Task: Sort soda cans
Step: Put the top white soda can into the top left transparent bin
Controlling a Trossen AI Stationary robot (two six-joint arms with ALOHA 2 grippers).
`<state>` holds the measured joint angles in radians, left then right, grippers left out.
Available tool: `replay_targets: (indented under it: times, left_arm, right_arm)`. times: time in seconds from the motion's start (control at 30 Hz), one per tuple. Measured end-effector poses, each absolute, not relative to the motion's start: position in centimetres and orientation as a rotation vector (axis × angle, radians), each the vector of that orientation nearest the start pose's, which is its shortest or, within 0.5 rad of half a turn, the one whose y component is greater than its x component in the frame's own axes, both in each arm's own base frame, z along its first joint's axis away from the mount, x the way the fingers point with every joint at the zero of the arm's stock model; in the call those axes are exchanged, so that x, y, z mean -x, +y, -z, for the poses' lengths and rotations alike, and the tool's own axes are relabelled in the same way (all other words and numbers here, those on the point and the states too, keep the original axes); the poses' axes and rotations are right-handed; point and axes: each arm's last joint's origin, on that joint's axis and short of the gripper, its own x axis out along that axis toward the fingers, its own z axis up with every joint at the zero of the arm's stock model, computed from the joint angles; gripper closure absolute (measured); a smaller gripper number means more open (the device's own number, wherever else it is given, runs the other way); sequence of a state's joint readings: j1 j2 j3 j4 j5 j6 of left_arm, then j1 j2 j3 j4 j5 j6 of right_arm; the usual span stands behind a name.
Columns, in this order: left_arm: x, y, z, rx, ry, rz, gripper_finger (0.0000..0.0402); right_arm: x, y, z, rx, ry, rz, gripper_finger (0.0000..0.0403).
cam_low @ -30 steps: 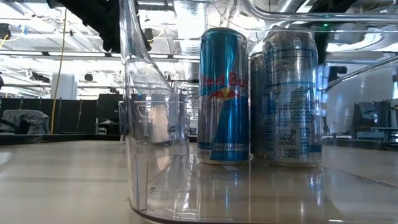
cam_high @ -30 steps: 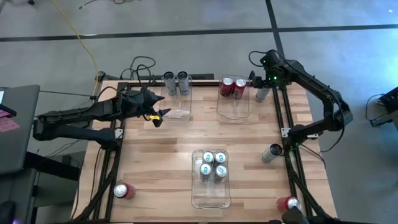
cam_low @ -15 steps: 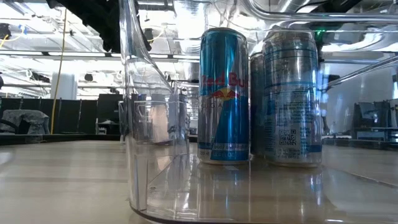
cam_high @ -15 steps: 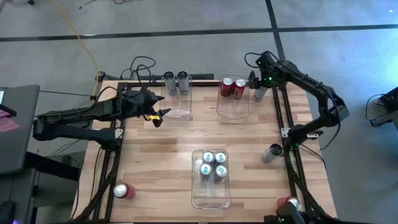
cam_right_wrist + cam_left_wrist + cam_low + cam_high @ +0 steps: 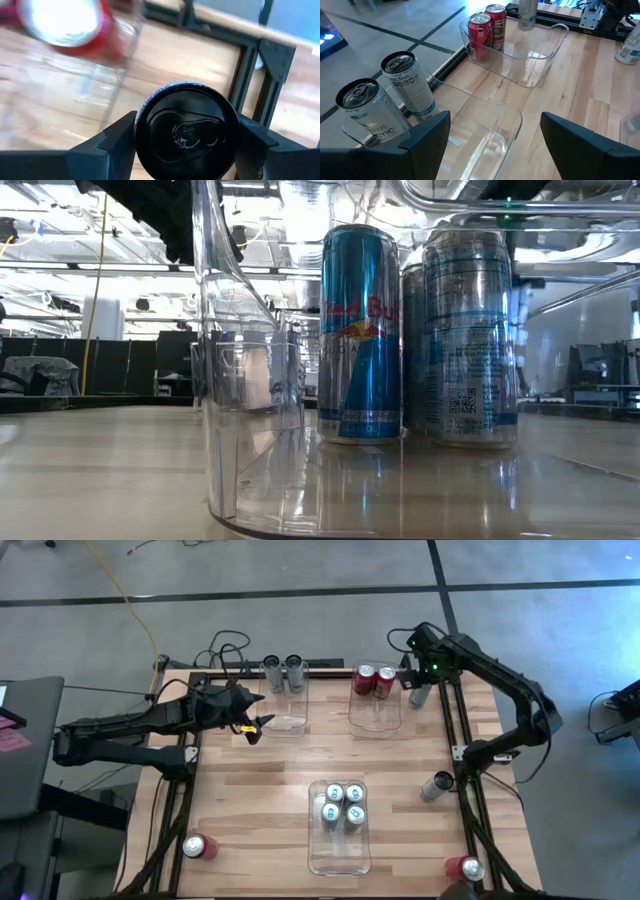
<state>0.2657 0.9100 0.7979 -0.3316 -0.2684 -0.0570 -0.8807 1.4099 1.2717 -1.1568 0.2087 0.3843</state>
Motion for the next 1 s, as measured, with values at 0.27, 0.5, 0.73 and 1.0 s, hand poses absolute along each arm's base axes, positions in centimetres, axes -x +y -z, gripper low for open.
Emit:
replay_targets:
  times: [0.27, 0.5, 0.73, 1.0]
  left_arm:
    - [-18.9, 5.7, -30.4, -0.068, 0.401, -0.503, 0.0095]
    - [-19.1, 6.0, -29.2, -0.115, 0.352, -0.509, 0.0095]
    - [-18.4, 6.6, -29.4, -0.121, 0.337, -0.555, 0.0095]
    - [-17.5, 7.6, -28.4, -0.113, 0.393, -0.614, 0.0095]
  right_arm:
    - [-18.4, -15.1, -35.0, -0.619, 0.985, 1.063, 0.014]
    - [-21.1, -11.6, -36.9, -0.525, 0.909, 0.945, 0.0141]
    - [-23.3, -10.3, -38.2, -0.494, 0.757, 0.87, 0.0141]
    - [-28.1, -12.2, -37.1, -0.429, 0.758, 0.835, 0.0142]
